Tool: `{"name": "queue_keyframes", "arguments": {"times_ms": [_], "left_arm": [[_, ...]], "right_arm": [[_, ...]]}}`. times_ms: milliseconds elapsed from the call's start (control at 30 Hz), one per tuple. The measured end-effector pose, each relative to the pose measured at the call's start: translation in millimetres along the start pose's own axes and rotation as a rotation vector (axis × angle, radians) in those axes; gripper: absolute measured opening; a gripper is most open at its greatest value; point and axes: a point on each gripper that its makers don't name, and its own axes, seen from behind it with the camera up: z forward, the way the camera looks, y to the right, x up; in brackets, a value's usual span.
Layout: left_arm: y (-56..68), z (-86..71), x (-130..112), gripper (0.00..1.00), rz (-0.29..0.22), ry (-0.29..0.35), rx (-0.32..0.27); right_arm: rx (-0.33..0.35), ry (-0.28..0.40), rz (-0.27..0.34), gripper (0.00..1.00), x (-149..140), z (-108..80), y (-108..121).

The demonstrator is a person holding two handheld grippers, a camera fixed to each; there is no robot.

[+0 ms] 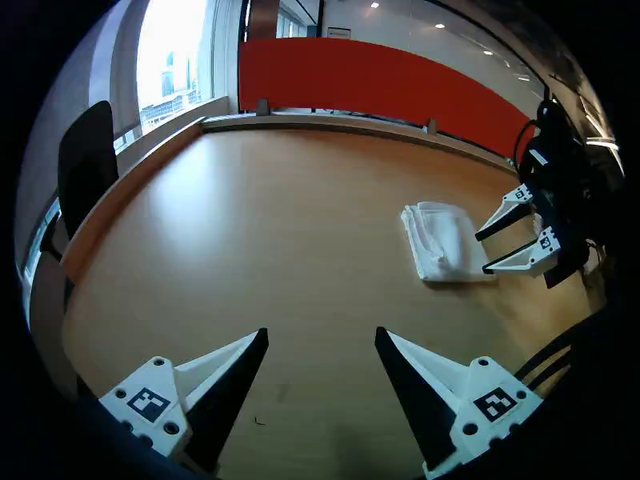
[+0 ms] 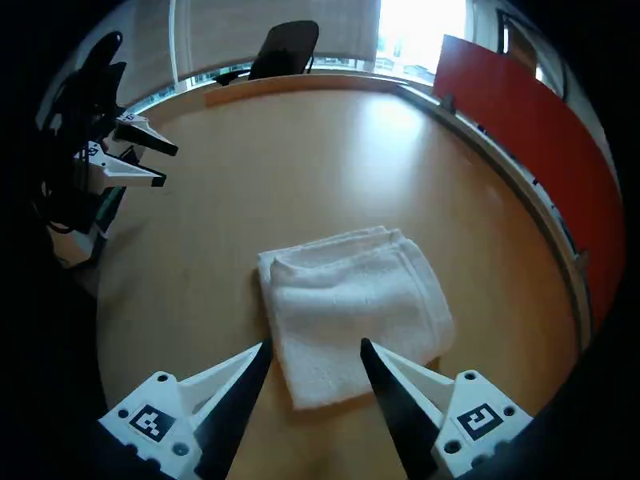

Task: Fold towel

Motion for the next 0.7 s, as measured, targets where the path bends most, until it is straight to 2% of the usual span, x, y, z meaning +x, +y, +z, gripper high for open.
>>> {"name": "queue_keyframes", "arguments": {"times_ms": [167, 700], "left_arm": [[0.2, -0.2, 1.8, 0.99, 0.004, 0.002, -0.002], [0.8, -0.5, 3.3, 0.99, 0.011, 0.0, -0.007]], "right_arm": [[-0.02, -0.006, 0.028, 0.85, -10.4, -3.8, -0.8], [-0.069, -0.043, 0.138, 0.84, -44.5, 0.1, -10.6]]}}
